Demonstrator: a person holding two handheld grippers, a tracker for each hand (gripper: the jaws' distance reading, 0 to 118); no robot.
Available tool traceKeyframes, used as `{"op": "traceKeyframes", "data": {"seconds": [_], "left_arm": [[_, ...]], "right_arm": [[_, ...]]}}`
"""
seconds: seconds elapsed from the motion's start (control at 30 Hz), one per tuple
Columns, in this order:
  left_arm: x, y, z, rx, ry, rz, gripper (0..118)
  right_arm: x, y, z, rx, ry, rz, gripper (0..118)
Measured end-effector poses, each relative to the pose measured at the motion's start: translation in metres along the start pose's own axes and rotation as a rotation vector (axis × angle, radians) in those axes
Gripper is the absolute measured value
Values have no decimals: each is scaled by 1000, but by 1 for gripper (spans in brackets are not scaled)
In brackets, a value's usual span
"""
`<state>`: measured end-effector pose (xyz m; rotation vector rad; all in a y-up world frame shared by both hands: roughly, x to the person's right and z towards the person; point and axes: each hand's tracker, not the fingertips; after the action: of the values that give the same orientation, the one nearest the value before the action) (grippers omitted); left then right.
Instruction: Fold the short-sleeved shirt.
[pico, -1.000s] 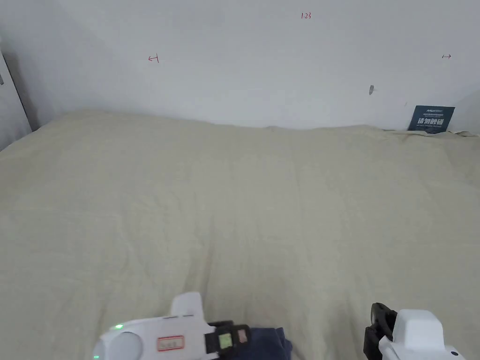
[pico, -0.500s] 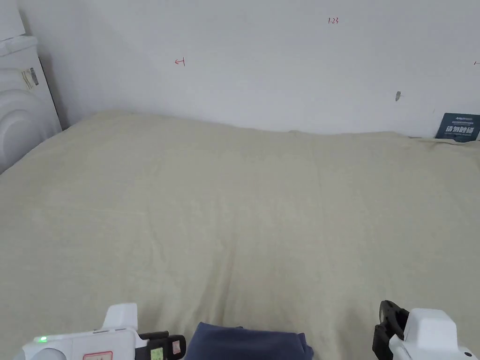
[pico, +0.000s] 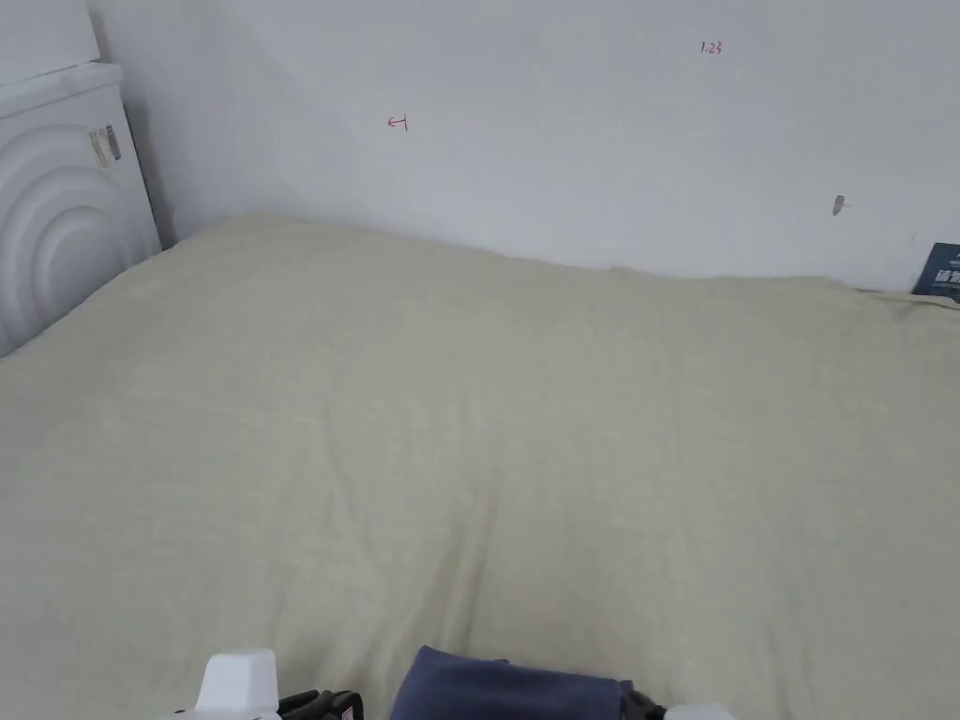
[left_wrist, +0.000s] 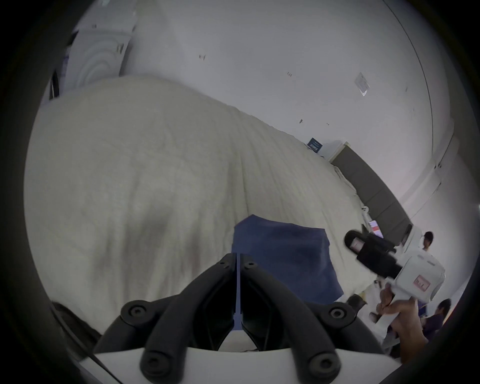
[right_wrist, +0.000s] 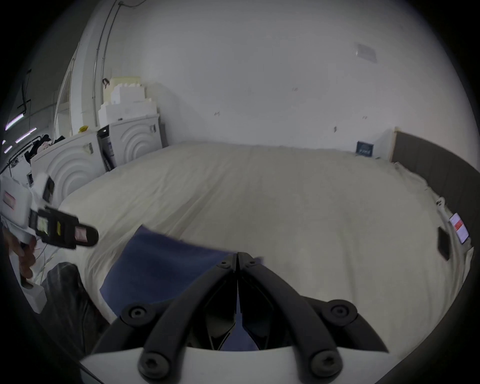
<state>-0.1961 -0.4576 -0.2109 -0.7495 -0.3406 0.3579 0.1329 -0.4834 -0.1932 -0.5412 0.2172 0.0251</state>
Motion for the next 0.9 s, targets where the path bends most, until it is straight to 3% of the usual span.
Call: {"op": "traceKeyframes", "data": {"seconds": [0.1, 0.13, 0.2, 0.3, 0.4, 0.53, 0.57, 0.7, 0.77, 0.9], "left_arm": [[9, -8, 12, 77, 60, -35, 4], [12, -12, 16, 110, 90, -56, 4], [20, -21, 22, 186, 159, -99, 4], [29, -32, 26, 241, 194, -166, 4], [31, -35, 17, 213, 177, -206, 6], [22, -33, -3, 147, 107, -161, 13], [19, -32, -8, 142, 87, -150, 20], [6, -18, -31, 20, -45, -76, 78], [-3, -12, -44, -39, -129, -44, 86], [-13, -1, -68, -147, -191, -48, 86]], "right_arm": [[-19, -23, -31, -110, -43, 12, 0], [-21, -32, -43, -157, -73, -17, 0], [-17, -48, -48, -58, -103, -86, 0], [-18, -46, -44, -49, -105, -49, 0], [-16, -45, -45, -56, -104, -51, 0], [-16, -44, -43, -51, -102, -62, 0], [-15, -44, -43, -51, -100, -63, 0], [-13, -45, -43, -49, -90, -77, 0], [-12, -45, -43, -47, -87, -74, 0], [-12, -45, -42, -46, -80, -79, 0]]}}
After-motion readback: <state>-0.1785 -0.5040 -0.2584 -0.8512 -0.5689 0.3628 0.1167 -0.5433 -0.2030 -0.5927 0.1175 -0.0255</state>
